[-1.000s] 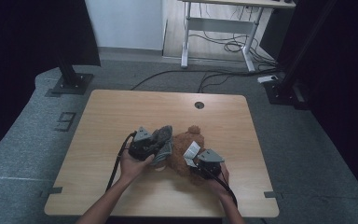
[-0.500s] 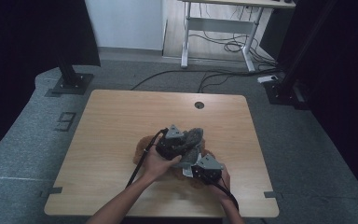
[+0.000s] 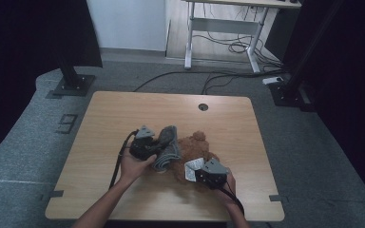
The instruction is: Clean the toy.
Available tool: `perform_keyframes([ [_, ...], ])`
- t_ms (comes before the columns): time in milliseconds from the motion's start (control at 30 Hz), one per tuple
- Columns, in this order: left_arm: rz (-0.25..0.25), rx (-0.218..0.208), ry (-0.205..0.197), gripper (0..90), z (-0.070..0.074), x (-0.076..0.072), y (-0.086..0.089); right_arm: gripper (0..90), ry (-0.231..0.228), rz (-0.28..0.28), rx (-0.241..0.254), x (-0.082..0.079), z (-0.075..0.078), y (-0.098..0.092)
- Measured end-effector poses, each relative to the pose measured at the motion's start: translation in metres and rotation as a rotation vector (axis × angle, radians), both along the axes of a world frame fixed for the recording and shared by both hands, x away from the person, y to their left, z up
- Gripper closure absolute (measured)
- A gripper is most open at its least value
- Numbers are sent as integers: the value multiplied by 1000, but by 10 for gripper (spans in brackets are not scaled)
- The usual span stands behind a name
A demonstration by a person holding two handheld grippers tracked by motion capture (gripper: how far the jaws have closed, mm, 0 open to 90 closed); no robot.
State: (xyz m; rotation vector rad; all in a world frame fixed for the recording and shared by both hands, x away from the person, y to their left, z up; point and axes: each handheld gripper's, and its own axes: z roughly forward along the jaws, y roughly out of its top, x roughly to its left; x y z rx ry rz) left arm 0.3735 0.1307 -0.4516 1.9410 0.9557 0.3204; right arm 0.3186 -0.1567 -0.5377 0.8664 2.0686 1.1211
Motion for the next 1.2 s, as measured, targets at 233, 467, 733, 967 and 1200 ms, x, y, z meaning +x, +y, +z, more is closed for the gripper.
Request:
perform_keyframes([
  [233, 74, -43, 14, 758, -6, -2, 42, 531, 2, 1, 3, 0, 0, 0],
  [467, 123, -57, 40, 759, -19, -6, 68, 531, 8, 5, 7, 1, 0, -1],
  [733, 151, -57, 86, 760, -31, -6, 82, 531, 17, 13, 9, 1, 0, -3],
  [967, 117, -75, 32, 759, 4, -1, 66, 531, 7, 24, 4, 0, -1, -4],
  [1200, 42, -32, 14, 757, 20, 12, 15, 531, -9, 40, 2, -2, -1, -6],
])
